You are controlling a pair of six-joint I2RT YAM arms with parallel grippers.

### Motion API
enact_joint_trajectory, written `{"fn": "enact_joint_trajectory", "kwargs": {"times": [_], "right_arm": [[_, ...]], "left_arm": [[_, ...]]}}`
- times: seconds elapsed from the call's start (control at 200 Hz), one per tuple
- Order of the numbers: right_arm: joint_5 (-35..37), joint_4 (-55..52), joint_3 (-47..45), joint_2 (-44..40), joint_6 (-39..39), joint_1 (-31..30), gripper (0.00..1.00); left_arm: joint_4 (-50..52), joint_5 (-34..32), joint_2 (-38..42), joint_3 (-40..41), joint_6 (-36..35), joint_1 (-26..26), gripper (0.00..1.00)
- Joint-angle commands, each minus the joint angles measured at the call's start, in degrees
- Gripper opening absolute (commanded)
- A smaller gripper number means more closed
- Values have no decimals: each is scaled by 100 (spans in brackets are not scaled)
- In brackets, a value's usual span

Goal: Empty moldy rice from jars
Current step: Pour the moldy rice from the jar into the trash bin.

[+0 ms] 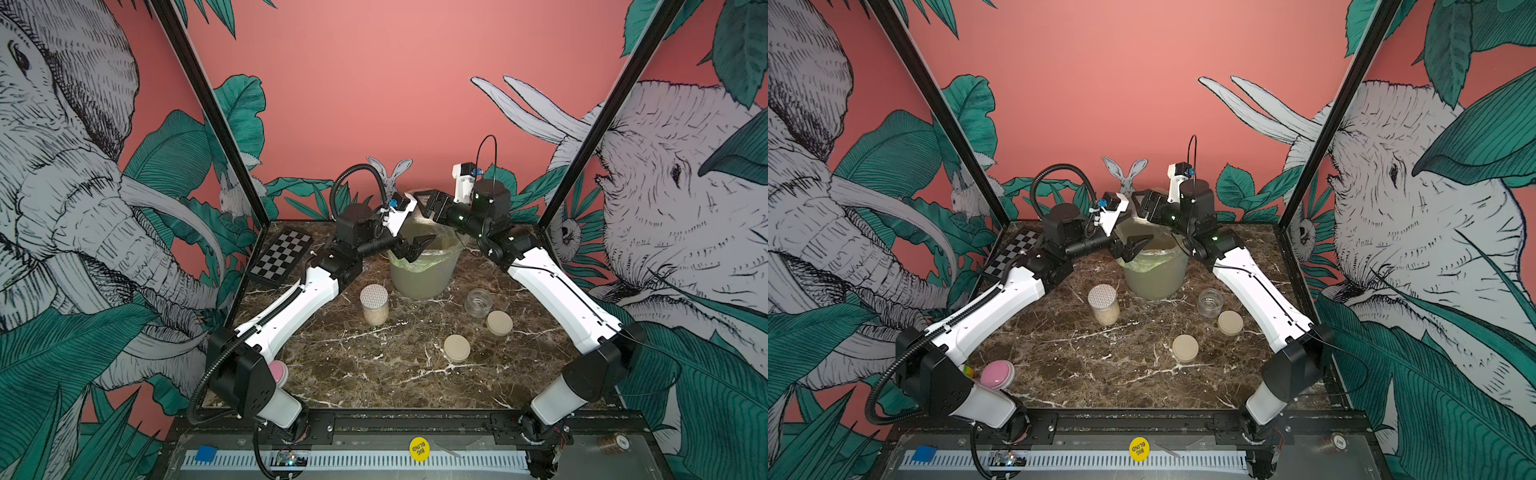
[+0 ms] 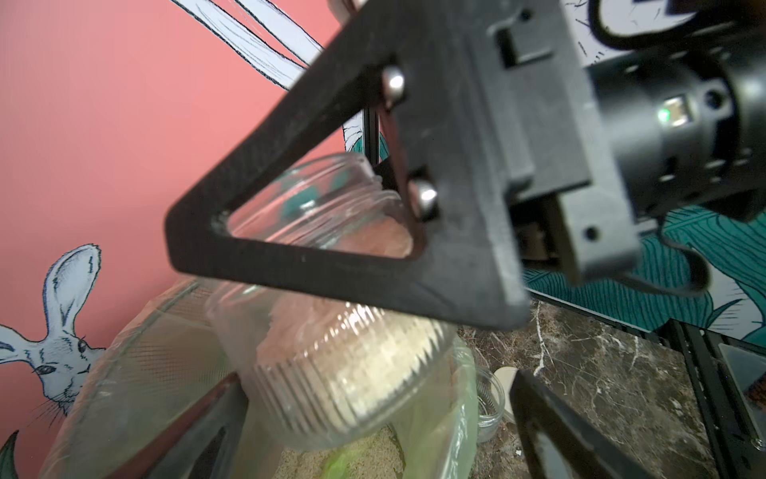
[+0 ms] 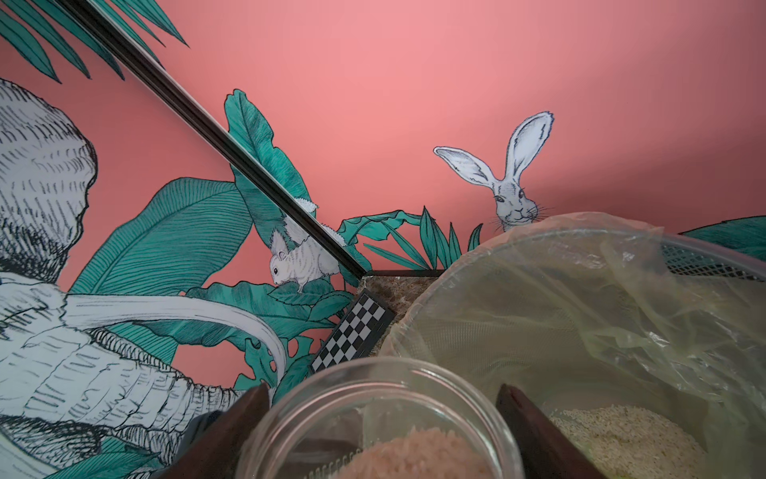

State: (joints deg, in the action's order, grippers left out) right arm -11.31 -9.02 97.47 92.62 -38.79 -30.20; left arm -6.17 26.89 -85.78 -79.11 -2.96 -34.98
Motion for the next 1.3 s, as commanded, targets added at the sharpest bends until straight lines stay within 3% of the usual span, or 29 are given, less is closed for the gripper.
{"fn": "enact_joint_trajectory", "kwargs": {"times": [0.0, 0.465, 0.695, 1.295], "right_arm": [[129, 496, 166, 86, -61, 38, 23], [203, 802, -139, -37, -134, 45, 21], [552, 1016, -301, -269, -336, 48, 20], [1510, 1927, -785, -582, -2277, 36, 19]], "left_arm": [[-489, 235, 364, 145, 148, -105, 99], [-468, -225, 261, 131, 322, -97, 100], [-525, -1080, 428, 351, 827, -97, 99], [-1786, -1990, 414, 871, 4754, -96, 99]]}}
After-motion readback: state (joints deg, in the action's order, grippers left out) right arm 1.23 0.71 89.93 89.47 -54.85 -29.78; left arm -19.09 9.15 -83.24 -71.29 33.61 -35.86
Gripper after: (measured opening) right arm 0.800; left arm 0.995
